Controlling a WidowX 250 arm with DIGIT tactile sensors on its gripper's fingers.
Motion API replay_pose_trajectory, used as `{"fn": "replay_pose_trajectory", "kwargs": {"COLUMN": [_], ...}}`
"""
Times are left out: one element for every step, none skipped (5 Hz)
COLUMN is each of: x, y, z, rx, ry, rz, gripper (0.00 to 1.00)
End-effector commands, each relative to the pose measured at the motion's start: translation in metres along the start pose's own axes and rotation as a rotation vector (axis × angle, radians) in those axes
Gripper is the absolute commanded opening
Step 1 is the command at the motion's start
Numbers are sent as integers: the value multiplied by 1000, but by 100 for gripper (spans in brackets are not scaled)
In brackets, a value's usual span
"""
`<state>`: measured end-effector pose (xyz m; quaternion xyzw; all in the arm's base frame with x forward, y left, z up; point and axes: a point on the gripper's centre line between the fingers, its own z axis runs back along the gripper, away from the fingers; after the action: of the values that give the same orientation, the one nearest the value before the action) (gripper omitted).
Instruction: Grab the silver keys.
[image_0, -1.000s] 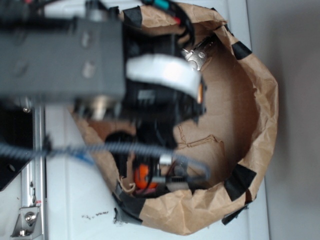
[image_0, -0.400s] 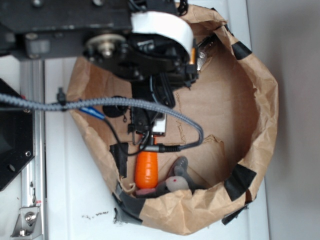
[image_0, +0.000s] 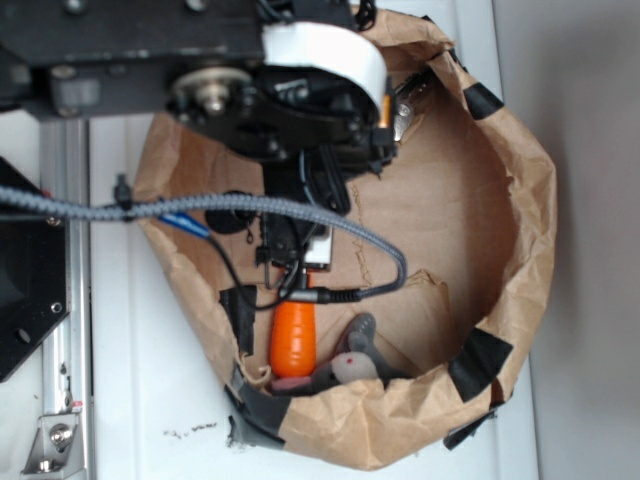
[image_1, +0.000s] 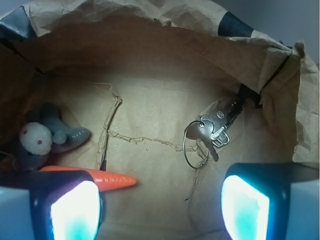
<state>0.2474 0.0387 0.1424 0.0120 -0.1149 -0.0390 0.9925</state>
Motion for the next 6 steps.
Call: {"fn": "replay_pose_trajectory", "kwargs": {"x": [5,2,6,13,14,16], "y": [3,19,30,41,36,28], "z": [7,-24,-35,-47,-59,-66], "rx": [9,30,33,-12,11,19], "ry": [-24,-52,-67,-71,-95,-109], "rz": [16,-20,-35,-44,-30,-17], "gripper": [100,100,100,100,100,100]}}
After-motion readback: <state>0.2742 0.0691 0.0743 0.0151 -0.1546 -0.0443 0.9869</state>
